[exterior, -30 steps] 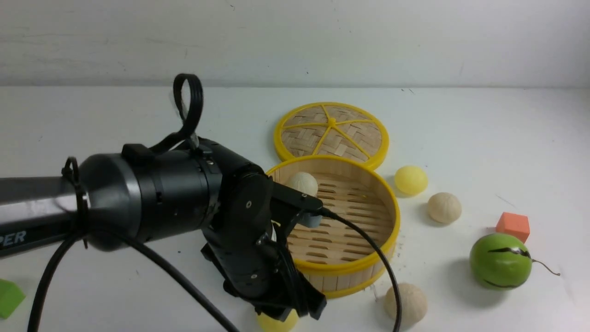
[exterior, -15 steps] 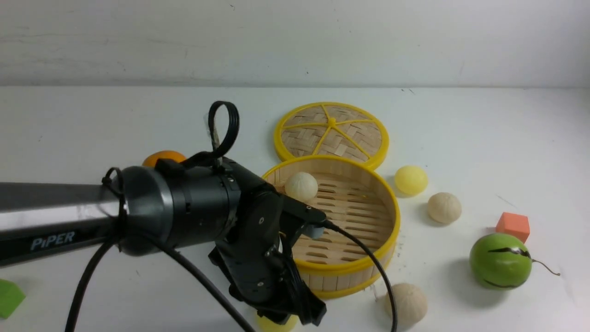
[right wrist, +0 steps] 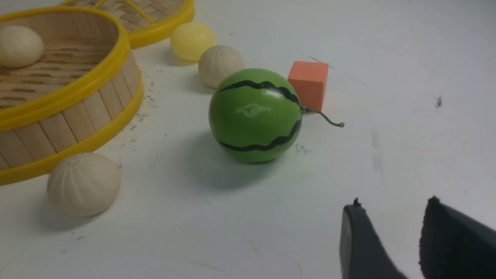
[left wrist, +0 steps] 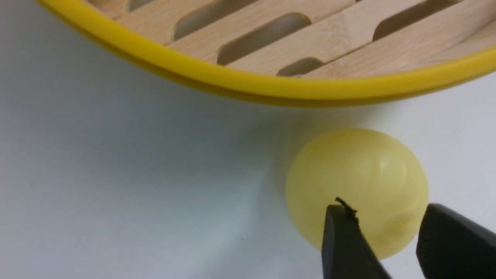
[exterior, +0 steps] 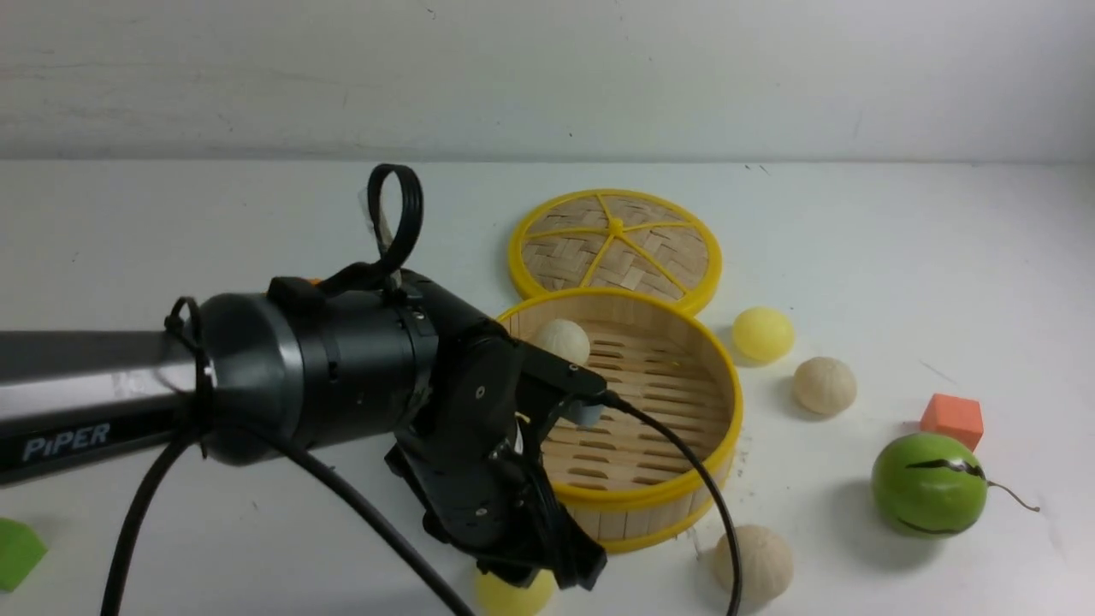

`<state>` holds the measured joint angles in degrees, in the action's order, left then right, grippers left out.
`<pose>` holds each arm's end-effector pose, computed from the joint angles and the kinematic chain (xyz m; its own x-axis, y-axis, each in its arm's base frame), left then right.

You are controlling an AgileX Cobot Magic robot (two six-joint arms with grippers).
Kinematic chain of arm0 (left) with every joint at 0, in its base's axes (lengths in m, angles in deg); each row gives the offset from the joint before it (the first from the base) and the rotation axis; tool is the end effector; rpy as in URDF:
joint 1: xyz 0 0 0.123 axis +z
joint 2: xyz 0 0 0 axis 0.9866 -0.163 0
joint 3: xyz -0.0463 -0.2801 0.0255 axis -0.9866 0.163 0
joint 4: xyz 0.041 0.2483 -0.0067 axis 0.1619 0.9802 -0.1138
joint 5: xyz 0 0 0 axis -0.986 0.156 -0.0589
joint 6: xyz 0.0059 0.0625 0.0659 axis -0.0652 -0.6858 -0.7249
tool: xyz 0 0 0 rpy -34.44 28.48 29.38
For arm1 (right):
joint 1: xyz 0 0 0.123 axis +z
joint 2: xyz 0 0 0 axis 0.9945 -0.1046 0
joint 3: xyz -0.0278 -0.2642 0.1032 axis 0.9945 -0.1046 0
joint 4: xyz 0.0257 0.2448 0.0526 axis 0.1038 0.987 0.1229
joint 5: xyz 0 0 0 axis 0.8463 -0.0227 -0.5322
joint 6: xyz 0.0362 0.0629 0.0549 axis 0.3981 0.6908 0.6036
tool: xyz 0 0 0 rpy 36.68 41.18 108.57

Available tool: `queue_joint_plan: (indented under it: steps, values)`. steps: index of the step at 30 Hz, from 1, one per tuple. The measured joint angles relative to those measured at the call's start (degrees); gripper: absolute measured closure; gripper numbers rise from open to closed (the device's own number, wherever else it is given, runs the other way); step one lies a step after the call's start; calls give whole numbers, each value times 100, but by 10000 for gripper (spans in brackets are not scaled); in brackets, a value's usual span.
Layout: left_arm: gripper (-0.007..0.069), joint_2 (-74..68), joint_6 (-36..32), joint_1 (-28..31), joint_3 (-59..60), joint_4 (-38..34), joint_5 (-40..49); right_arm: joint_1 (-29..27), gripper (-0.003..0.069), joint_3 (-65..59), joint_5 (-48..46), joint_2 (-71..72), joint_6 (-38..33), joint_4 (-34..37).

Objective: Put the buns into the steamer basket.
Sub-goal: Use the left arm to grab a steamed stuffed bun, then use the left arm to put the steamed stuffed bun into the steamer

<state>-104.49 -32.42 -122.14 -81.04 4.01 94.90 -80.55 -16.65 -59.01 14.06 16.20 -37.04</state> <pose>0.2643 -0.2330 0.1987 -0.8003 0.5131 -0.3104 0.5500 0.8342 -0.0391 0.0524 0.0005 0.1728 -0.2992 0.0583 -0.9524 -0.0088 0.9979 0.0639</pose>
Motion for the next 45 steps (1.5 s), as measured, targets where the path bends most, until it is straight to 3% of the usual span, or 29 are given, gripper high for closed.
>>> queue_joint_plan:
  steps: [11,14,18,20,27,32,45]
  values:
    - [366,-313,0,0,-1,154,-311,0,418,0,0,0,0,0]
    - [422,-313,0,0,-1,153,-311,0,418,0,0,0,0,0]
    - [601,-313,37,0,-21,140,-209,0,418,0,0,0,0,0]
    - [636,-286,86,0,-36,136,-97,0,418,0,0,0,0,0]
    - [638,394,139,0,-142,119,979,0,418,0,0,0,0,0]
    - [638,751,-165,0,-1008,119,1288,0,418,0,0,0,0,0]
    - [638,-1153,-699,0,-3010,473,1657,0,418,0,0,0,0,0]
